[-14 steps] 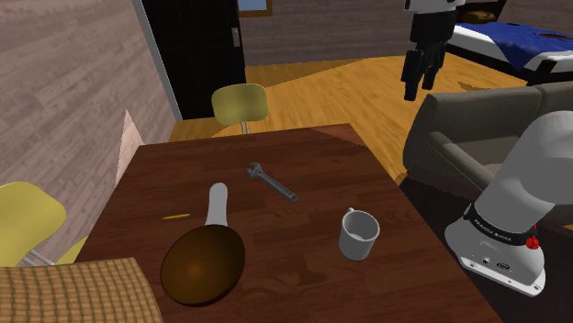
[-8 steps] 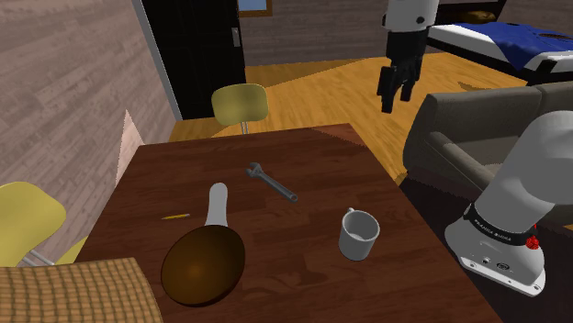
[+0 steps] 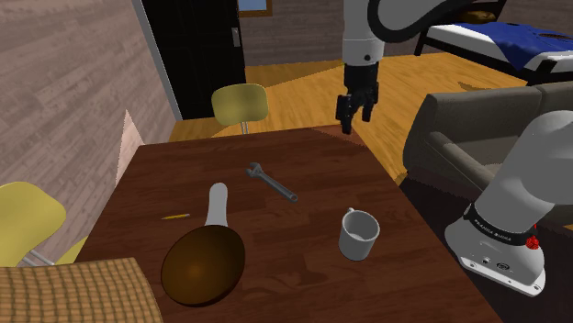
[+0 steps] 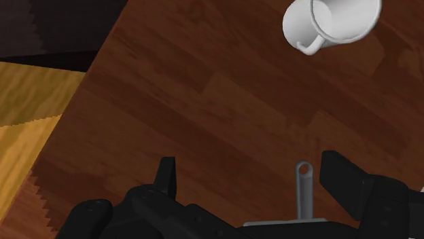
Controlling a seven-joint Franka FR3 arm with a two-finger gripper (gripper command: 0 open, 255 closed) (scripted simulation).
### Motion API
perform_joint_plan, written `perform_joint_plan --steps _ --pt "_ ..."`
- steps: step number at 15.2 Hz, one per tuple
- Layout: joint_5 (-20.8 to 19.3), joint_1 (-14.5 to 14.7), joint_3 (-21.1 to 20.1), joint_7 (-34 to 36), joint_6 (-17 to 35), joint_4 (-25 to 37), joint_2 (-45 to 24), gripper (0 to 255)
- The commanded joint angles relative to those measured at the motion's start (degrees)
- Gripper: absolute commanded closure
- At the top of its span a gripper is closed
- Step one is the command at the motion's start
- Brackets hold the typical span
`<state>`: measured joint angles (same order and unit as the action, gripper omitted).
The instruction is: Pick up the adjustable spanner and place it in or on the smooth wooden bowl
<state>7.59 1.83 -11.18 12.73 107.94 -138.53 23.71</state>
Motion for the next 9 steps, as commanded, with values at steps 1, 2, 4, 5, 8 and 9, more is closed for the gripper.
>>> perform_joint_plan --steps 1,2,4,5,8,9 --pt "-0.3 0.0 -0.9 0.7 3.3 1.3 -4.3 0" --pt "-0.5 0.0 -1.4 1.3 4.8 2.1 -6.5 0" --pt "-1.1 0.1 -2.4 2.4 7.7 3.9 -10.9 0" --pt "-1.5 0.1 -2.8 3.1 9.0 4.9 -13.1 0" --pt "-3.1 0.4 -3.9 5.1 12.5 8.3 -19.9 0" --pt "-3.8 0.5 -4.2 5.8 13.5 9.6 -22.2 0"
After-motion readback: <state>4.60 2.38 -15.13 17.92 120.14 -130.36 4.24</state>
